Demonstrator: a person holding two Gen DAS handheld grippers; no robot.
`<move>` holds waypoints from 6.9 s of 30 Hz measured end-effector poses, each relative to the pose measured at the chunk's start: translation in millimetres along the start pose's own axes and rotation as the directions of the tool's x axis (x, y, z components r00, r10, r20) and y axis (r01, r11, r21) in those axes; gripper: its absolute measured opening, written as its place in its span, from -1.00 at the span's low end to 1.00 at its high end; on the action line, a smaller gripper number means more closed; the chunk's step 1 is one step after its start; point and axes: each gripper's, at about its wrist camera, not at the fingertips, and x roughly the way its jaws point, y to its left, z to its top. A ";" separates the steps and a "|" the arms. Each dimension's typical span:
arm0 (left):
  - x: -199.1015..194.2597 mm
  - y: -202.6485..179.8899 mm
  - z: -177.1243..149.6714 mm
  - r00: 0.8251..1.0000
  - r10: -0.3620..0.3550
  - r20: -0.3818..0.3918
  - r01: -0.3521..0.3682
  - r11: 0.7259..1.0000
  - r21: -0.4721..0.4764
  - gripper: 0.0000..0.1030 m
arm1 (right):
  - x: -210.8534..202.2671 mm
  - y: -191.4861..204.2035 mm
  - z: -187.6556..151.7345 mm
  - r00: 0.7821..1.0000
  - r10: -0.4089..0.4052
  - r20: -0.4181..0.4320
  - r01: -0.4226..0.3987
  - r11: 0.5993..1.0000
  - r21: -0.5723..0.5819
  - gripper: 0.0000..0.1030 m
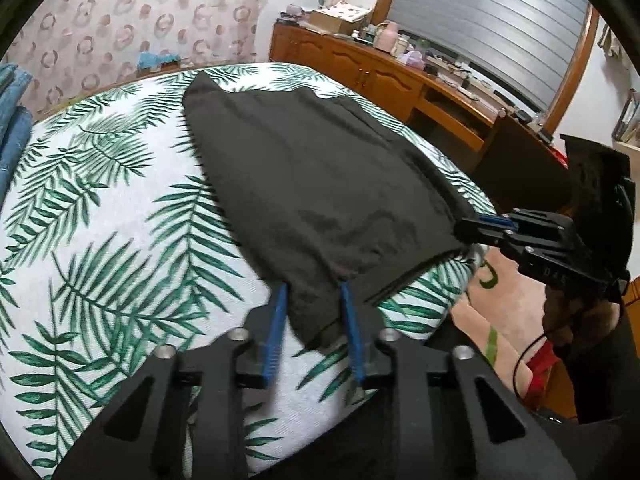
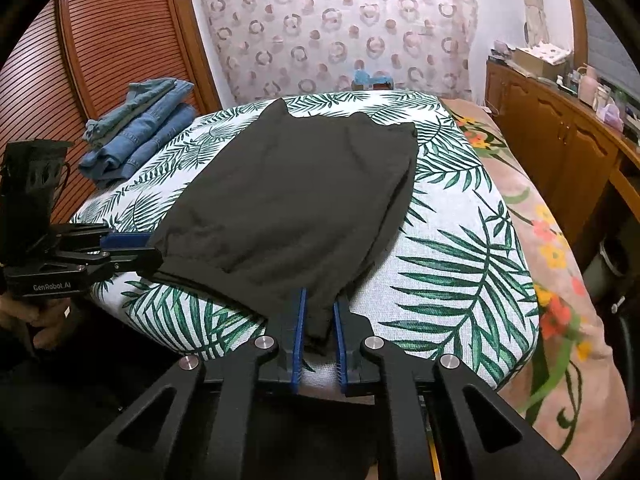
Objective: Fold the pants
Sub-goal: 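Lift the held garment end with both tools and fold it over, then lower the folded end onto the garment with both tools, then open both tools to release the folded garment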
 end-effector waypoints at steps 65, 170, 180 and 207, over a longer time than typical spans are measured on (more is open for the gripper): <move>-140.3 97.6 162.5 0.860 0.275 0.429 -0.297 0.955 -0.017 -0.87 | 39.6 101.3 205.6 0.942 0.013 0.336 0.095 0.949 -0.302 -0.82; -115.8 56.5 17.7 0.935 0.169 0.312 -0.151 0.985 -0.081 -0.87 | 18.3 68.0 113.1 0.982 0.123 0.143 -0.091 0.973 -0.210 -0.82; -101.9 71.4 29.2 0.934 0.190 0.301 -0.166 0.981 -0.102 -0.87 | 53.0 71.7 122.8 0.988 0.087 0.126 -0.061 0.979 -0.193 -0.82; -83.9 86.4 20.4 0.943 0.236 0.237 -0.211 0.969 -0.128 0.12 | 77.9 58.9 137.6 0.994 0.062 0.087 -0.050 0.991 -0.127 -0.57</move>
